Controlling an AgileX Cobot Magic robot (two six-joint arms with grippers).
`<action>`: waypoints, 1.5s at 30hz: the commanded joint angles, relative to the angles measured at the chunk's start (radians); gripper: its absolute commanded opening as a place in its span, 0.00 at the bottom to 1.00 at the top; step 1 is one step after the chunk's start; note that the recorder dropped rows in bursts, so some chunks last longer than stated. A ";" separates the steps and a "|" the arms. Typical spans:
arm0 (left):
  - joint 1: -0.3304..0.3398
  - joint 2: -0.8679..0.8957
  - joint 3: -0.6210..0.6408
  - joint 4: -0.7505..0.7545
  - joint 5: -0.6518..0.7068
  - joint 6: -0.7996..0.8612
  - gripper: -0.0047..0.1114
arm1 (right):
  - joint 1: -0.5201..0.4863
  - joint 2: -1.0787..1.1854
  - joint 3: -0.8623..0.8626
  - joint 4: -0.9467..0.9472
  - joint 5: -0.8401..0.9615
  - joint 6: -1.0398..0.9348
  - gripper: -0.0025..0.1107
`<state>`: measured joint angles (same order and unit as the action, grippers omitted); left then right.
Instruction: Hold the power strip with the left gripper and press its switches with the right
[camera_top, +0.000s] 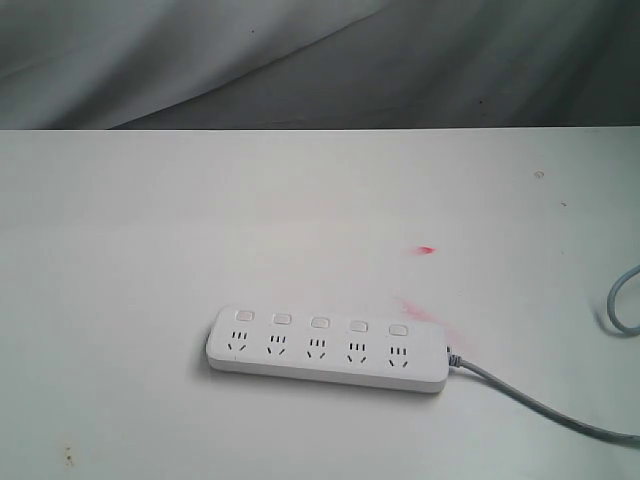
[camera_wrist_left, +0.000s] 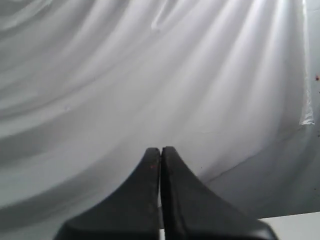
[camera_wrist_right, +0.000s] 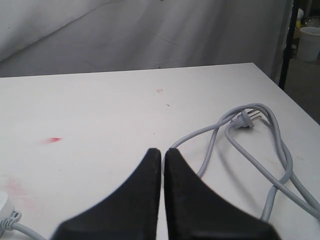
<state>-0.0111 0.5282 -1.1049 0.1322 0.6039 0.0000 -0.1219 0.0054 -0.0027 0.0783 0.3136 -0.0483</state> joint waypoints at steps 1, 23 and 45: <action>0.000 -0.059 0.151 0.058 -0.052 -0.122 0.06 | -0.007 -0.005 0.003 -0.008 -0.011 0.005 0.05; 0.000 -0.528 1.080 -0.201 -0.387 -0.127 0.06 | -0.007 -0.005 0.003 -0.008 -0.011 0.005 0.05; 0.000 -0.528 1.105 -0.201 -0.333 0.059 0.06 | -0.007 -0.005 0.003 -0.008 -0.010 0.005 0.05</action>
<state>-0.0111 0.0048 -0.0048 -0.0599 0.2682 0.0525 -0.1219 0.0054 -0.0027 0.0783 0.3136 -0.0483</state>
